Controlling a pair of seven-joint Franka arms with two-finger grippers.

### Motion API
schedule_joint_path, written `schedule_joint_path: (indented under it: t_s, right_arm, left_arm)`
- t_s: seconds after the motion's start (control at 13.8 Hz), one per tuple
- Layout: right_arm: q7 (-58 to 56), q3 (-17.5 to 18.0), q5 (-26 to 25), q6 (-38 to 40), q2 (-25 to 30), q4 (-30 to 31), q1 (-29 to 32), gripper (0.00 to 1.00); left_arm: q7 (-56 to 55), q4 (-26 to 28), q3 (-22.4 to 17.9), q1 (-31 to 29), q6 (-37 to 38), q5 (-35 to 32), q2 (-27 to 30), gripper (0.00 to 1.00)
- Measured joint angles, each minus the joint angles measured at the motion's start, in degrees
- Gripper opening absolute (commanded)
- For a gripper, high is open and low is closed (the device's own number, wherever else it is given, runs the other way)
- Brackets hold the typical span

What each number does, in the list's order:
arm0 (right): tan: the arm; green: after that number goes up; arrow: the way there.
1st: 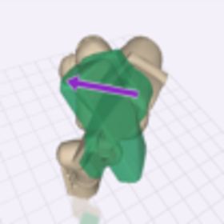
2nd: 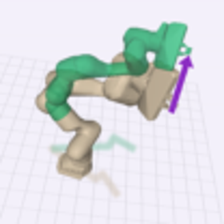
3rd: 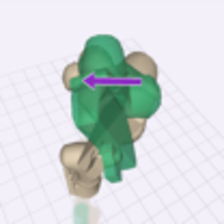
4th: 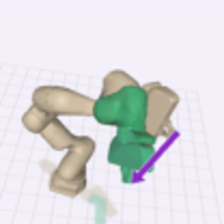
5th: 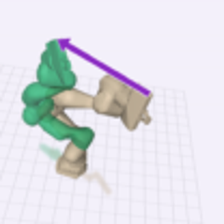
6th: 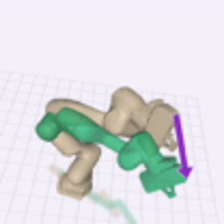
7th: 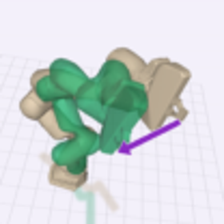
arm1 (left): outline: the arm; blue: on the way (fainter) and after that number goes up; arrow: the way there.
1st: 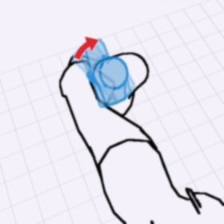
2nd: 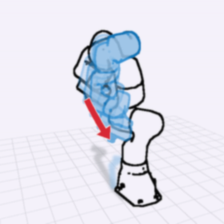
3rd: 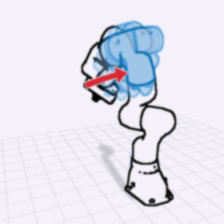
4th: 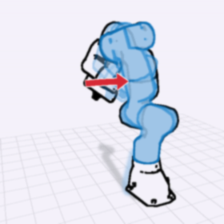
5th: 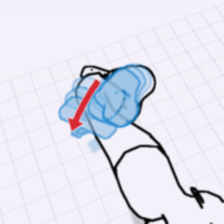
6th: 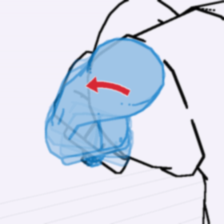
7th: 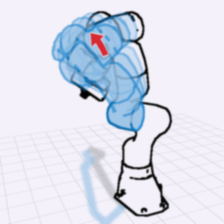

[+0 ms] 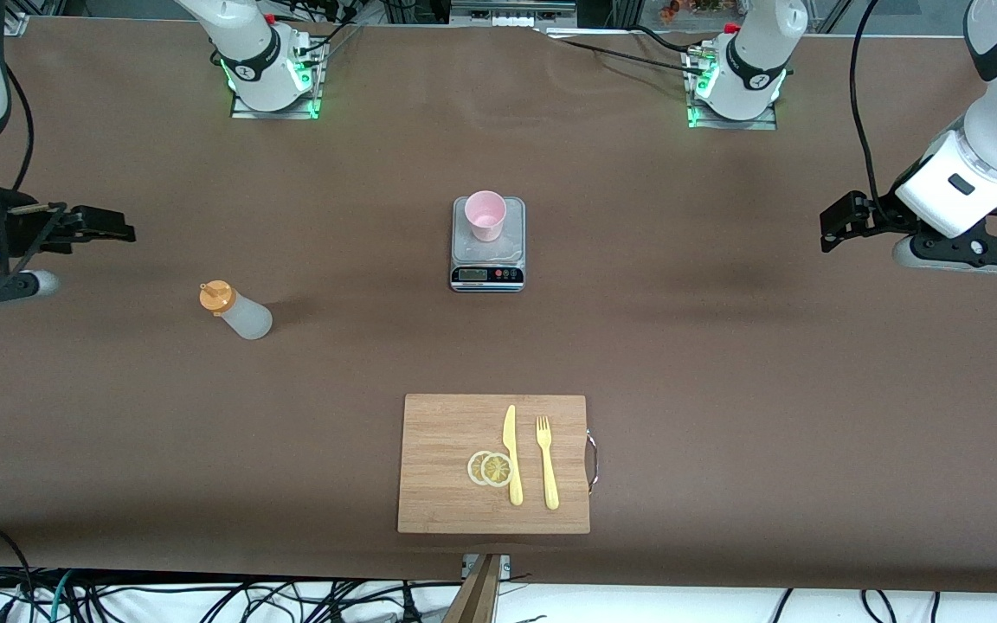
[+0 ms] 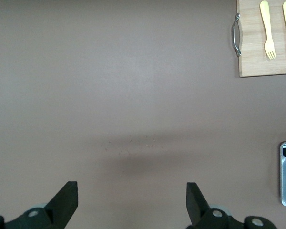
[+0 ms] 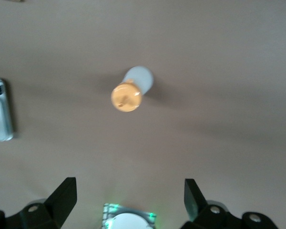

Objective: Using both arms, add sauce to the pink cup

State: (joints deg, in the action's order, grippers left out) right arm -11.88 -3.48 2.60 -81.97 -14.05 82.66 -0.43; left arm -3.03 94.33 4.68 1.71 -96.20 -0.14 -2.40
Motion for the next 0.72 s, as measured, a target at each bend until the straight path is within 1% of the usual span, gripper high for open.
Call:
schedule_joint_path:
  t_s: [0.22, 0.43, 0.72]
  right_arm:
    - [0.16, -0.12, -3.71, -0.72, 0.43, 0.01, 0.55, 1.00]
    - [0.56, -0.35, -4.66, -0.83, 1.10, 0.41, 1.90, 1.00]
    - [0.51, -0.06, -4.76, -0.79, 4.89, 1.06, 2.42, 1.00]
  left_arm:
    - [0.00, -0.04, 0.10, 0.02, 3.16, 0.00, -0.01, 1.00]
    - [0.00, -0.08, 0.38, 0.21, 4.67, 0.00, -0.01, 1.00]
    - [0.00, -0.88, 0.44, 0.05, 5.14, 0.14, 0.04, 1.00]
